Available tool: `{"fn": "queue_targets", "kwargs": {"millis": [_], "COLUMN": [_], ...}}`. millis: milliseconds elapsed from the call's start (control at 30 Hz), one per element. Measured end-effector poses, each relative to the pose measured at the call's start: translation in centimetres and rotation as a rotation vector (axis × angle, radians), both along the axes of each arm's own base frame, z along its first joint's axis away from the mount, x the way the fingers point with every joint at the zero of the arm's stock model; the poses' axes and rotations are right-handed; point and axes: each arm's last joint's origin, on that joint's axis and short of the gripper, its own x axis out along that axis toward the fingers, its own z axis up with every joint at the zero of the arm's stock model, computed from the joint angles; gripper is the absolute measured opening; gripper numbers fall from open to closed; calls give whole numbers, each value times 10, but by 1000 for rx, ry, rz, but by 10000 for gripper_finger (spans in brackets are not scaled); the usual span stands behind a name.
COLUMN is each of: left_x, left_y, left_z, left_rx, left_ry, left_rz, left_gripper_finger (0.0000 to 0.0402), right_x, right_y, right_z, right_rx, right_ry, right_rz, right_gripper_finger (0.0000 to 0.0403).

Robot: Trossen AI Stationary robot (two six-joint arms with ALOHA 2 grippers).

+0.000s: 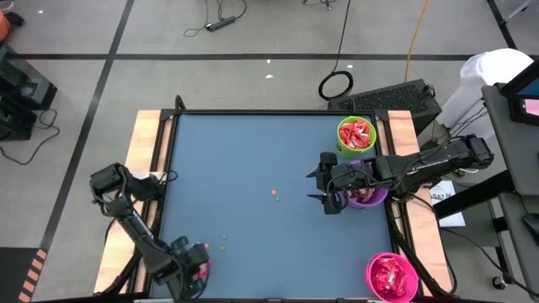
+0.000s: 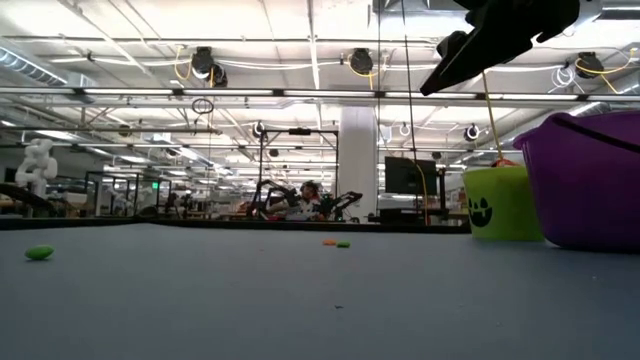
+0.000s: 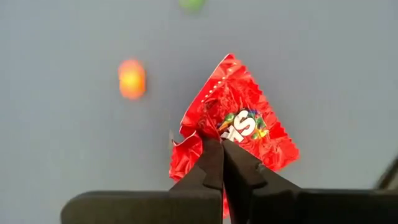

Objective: Organize candy in baskets
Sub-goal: Put the red candy pack into the pink bucket

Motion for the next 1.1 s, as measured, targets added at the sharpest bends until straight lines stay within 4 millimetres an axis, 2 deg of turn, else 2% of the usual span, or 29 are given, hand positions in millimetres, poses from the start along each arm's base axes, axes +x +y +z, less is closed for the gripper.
{"fn": "queue_targets", "kwargs": {"millis": [267, 400, 567, 833, 967, 1100], "left_x": [31, 49, 75, 111, 131, 147], "left_y": [20, 36, 56, 89, 104, 117], "left_z": [31, 40, 46, 57, 63, 72], "left_rx": [46, 130, 286, 592, 666, 705], "left_ry": [-267, -359, -479, -614, -667, -725], "left_rz": [-80, -100, -132, -133, -141, -159], "left_gripper_finger": [1, 0, 0, 0, 0, 0], "right_x": [-1, 0, 3, 6, 6, 14], "right_y": [0, 2, 8, 15, 16, 18], "right_z": [0, 0, -11, -19, -25, -30], "right_rx": [22, 73, 163, 307, 362, 370], "right_ry": [5, 4, -78, -297, -339, -372], "right_rz": [-9, 5, 104, 76, 61, 62], "right_gripper_finger": [279, 279, 279, 279, 279, 279]}}
